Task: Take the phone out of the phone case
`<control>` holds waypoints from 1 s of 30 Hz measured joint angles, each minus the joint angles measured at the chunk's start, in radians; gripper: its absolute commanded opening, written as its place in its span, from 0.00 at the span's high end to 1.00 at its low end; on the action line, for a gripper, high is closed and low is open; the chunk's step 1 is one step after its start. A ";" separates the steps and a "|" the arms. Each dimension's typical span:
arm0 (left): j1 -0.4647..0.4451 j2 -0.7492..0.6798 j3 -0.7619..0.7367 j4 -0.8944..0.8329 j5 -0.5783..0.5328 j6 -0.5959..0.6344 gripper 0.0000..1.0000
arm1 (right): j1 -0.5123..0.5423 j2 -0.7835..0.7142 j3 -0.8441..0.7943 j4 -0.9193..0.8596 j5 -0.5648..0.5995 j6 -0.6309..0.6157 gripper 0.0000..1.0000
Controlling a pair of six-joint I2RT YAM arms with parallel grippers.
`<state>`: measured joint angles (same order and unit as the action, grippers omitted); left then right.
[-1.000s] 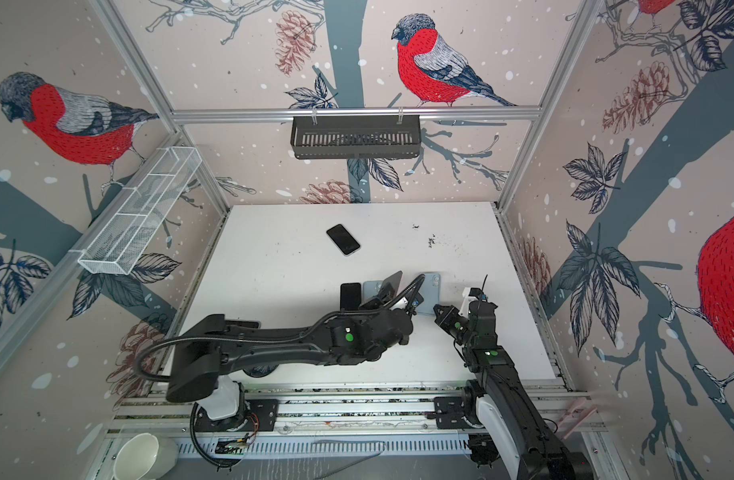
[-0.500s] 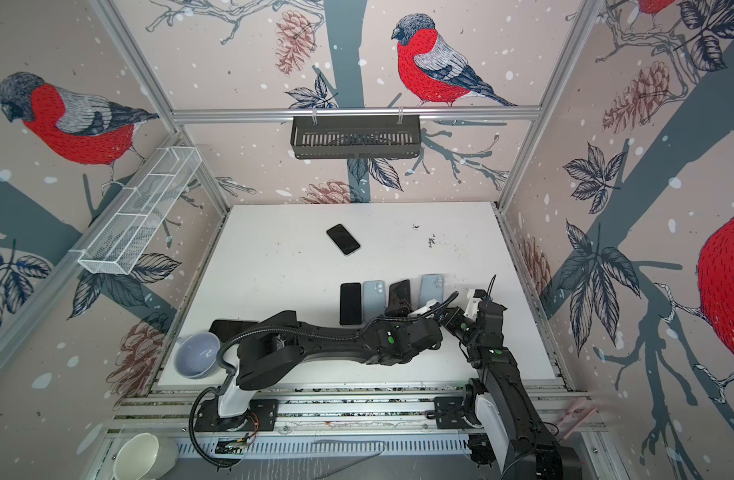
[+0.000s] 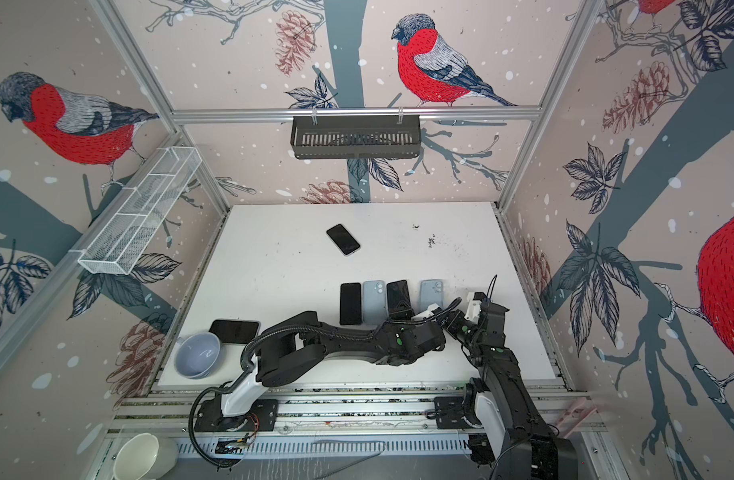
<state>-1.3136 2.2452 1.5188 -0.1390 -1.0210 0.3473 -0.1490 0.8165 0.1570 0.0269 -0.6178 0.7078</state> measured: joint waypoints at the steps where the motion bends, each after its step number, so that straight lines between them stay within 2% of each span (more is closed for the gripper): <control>1: 0.001 0.004 0.000 0.000 -0.002 0.002 0.91 | -0.006 0.002 0.000 0.000 -0.002 -0.004 0.99; 4: 0.001 0.008 0.000 0.000 -0.001 0.007 0.79 | -0.019 0.010 0.000 -0.002 -0.009 -0.009 0.99; 10: 0.002 0.015 0.001 -0.013 0.055 -0.003 0.47 | -0.029 0.037 0.018 -0.022 -0.010 -0.039 0.98; 21: 0.001 0.010 -0.042 0.010 0.044 -0.018 0.19 | -0.031 0.088 0.032 -0.034 -0.011 -0.076 0.97; 26: 0.001 -0.006 -0.060 0.021 0.035 -0.057 0.11 | -0.030 0.092 0.034 -0.035 -0.010 -0.083 0.98; 27: 0.000 -0.011 -0.062 0.018 0.041 -0.065 0.02 | -0.030 0.093 0.034 -0.035 -0.009 -0.085 0.98; 30: -0.001 -0.033 -0.068 0.014 0.064 -0.109 0.01 | -0.027 0.095 0.034 -0.037 -0.002 -0.087 0.98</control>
<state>-1.3144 2.2124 1.4509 -0.1249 -0.9569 0.2386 -0.1757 0.9115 0.1905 -0.0101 -0.6193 0.6212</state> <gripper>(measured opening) 0.999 0.079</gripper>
